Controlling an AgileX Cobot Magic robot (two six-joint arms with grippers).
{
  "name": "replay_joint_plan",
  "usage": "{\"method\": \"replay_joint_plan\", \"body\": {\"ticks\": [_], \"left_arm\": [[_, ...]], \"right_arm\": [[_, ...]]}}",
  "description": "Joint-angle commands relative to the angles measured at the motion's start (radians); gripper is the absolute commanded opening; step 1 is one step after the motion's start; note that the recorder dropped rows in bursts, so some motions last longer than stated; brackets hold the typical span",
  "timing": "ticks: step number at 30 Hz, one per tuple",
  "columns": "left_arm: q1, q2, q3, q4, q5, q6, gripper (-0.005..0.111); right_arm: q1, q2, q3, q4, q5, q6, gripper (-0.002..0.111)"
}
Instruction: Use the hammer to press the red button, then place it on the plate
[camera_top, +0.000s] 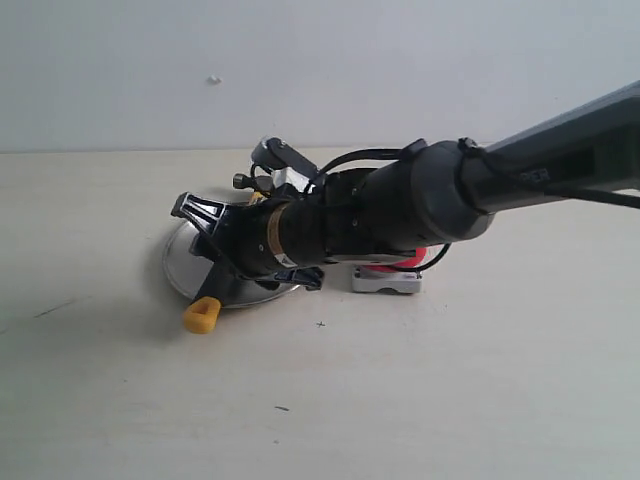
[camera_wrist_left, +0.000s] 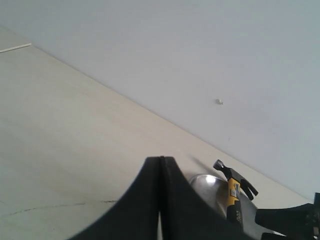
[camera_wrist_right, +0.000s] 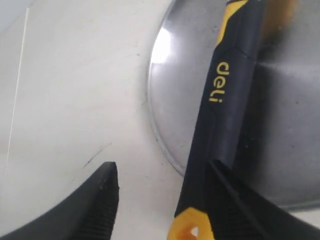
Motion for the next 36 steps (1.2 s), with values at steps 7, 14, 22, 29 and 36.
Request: {"method": "replay_joint_plan", "body": {"ticks": [7, 14, 22, 29, 36], "left_arm": [[0.002, -0.007, 0.000, 0.001, 0.000, 0.007, 0.000], [0.002, -0.007, 0.000, 0.001, 0.000, 0.007, 0.000], [0.002, -0.007, 0.000, 0.001, 0.000, 0.007, 0.000], [0.002, -0.007, 0.000, 0.001, 0.000, 0.007, 0.000], [0.005, -0.007, 0.000, 0.001, -0.001, 0.007, 0.000]], "right_arm": [[-0.005, -0.299, 0.255, -0.154, 0.060, -0.086, 0.003], [-0.005, -0.768, 0.619, -0.373, 0.111, -0.164, 0.000], [-0.005, -1.245, 0.838, -0.360, 0.125, -0.190, 0.000], [-0.005, -1.376, 0.838, -0.365, 0.123, -0.193, 0.000], [0.037, -1.462, 0.838, -0.377, 0.179, -0.260, 0.000]]}}
